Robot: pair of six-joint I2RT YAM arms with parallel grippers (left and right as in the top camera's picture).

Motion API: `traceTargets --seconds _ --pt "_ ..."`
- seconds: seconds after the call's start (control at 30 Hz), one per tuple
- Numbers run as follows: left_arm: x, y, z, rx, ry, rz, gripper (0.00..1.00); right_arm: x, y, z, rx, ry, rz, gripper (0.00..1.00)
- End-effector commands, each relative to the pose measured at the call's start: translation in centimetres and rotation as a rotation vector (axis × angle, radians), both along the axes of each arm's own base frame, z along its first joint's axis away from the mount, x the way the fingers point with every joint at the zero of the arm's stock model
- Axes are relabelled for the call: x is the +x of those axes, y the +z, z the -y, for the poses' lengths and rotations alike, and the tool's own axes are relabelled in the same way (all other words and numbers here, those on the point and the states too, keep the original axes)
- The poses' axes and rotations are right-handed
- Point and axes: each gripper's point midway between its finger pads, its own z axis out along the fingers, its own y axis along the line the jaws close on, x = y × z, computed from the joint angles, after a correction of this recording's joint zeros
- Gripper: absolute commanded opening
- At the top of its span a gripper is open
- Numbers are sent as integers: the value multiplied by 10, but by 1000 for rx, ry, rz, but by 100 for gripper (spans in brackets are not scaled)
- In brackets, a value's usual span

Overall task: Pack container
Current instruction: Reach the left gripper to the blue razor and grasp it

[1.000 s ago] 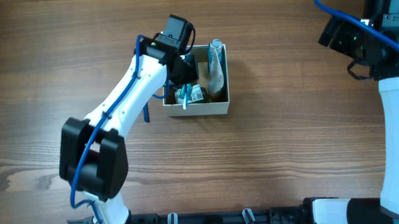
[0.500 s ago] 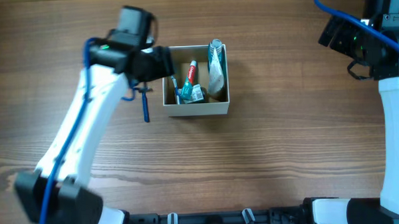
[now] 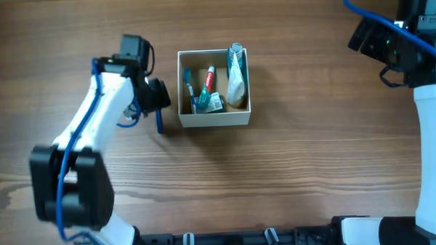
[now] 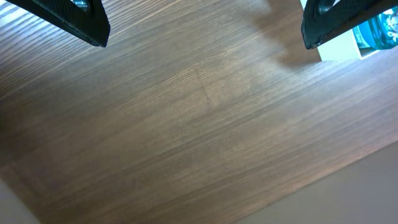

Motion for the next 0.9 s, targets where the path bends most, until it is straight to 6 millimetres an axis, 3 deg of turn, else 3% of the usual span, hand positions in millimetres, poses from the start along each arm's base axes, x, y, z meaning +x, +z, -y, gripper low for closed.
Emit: traceTargets --seconds 0.0,0.2,0.3,0.4,0.5,0.57,0.7,0.77,0.87 --pt "-8 -37 0 2 19 -77 70 2 0 1 -2 -9 2 100" --pt "-6 -70 0 10 17 -123 66 2 0 1 -2 -9 2 100" --pt "-5 -80 0 12 10 -132 59 2 0 1 -2 -9 2 100" --pt "-3 -89 0 14 -10 -139 45 2 0 1 -2 -9 2 100" --pt "-4 -92 0 15 -9 -146 17 2 0 1 -2 -9 2 100" --pt "-3 -88 -1 13 -7 -136 6 2 0 1 -2 -9 2 100" --pt "0 -71 -5 8 6 -106 4 2 0 1 -2 -9 2 100" --pt "1 -55 -6 5 10 -82 4 2 0 1 -2 -9 2 100" --pt "6 -13 -6 -4 9 -17 4 2 0 1 -2 -9 2 100"
